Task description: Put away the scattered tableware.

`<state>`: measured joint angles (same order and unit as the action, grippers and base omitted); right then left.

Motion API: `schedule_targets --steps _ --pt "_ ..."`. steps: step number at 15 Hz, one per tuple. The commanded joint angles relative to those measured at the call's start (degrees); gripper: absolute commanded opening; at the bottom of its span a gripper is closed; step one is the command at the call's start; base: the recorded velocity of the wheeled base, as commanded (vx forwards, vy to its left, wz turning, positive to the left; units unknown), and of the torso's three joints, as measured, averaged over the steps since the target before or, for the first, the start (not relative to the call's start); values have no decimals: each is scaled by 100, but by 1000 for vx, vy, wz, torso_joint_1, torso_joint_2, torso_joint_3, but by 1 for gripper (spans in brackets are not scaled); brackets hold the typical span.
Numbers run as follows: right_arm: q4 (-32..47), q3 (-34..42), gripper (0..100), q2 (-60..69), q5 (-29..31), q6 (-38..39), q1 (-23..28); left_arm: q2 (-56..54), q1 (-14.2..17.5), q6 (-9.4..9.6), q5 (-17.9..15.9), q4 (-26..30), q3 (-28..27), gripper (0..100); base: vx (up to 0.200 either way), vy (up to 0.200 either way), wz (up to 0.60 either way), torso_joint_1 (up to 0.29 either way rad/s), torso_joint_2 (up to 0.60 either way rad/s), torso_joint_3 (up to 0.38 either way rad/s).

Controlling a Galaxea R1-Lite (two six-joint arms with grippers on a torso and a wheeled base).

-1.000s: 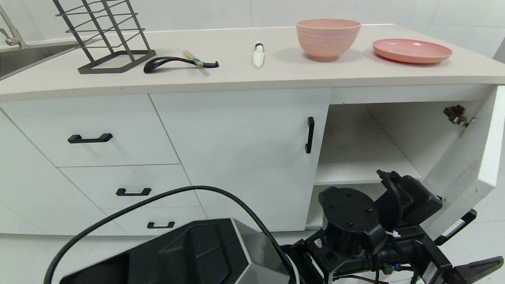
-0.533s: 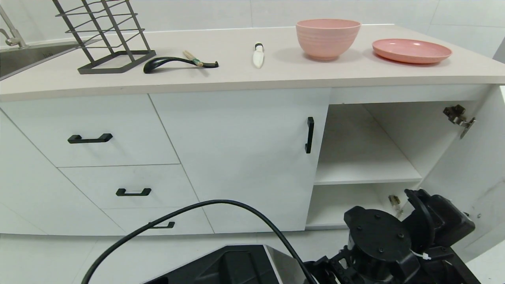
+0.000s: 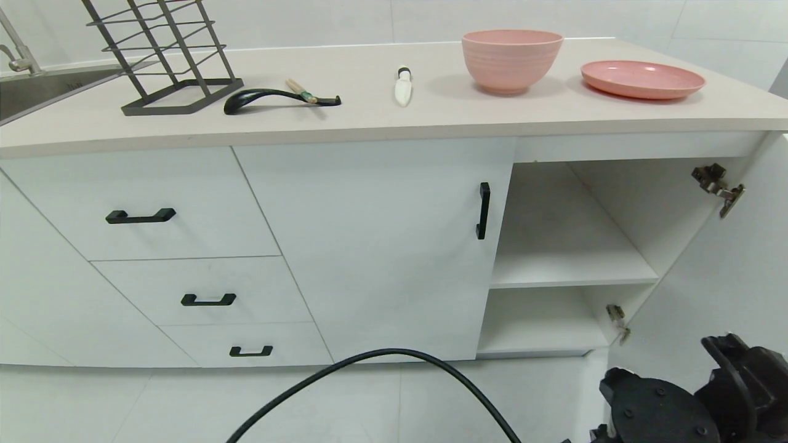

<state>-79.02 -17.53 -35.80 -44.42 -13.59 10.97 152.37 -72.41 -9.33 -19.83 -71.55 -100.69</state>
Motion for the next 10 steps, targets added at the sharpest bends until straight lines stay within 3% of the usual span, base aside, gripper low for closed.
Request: schedule_targets --steps 1,2,4,6,8,9,10 --pt "1 -119 100 12 30 -3 45 733 -317 -263 -38 -8 -1049 100 0 0 0 0 0 0" --pt "1 -128 100 21 39 -3 37 900 -423 -359 -135 -61 -1365 100 0 0 0 0 0 0" --pt "1 -251 100 38 39 -3 45 1014 -476 -377 -249 -246 -1390 100 0 0 0 0 0 0" --pt "18 -453 100 47 30 -3 45 856 -440 -447 -267 -791 -759 100 0 0 0 0 0 0" --pt "27 -444 100 65 13 -12 37 91 -423 -913 -275 -1819 1219 100 0 0 0 0 0 0" --pt "27 -453 100 74 13 -12 37 -445 -405 -948 -267 -1845 2441 100 0 0 0 0 0 0" --pt "36 -435 100 74 4 -12 37 -972 -300 -816 -258 -1845 3399 100 0 0 0 0 0 0"
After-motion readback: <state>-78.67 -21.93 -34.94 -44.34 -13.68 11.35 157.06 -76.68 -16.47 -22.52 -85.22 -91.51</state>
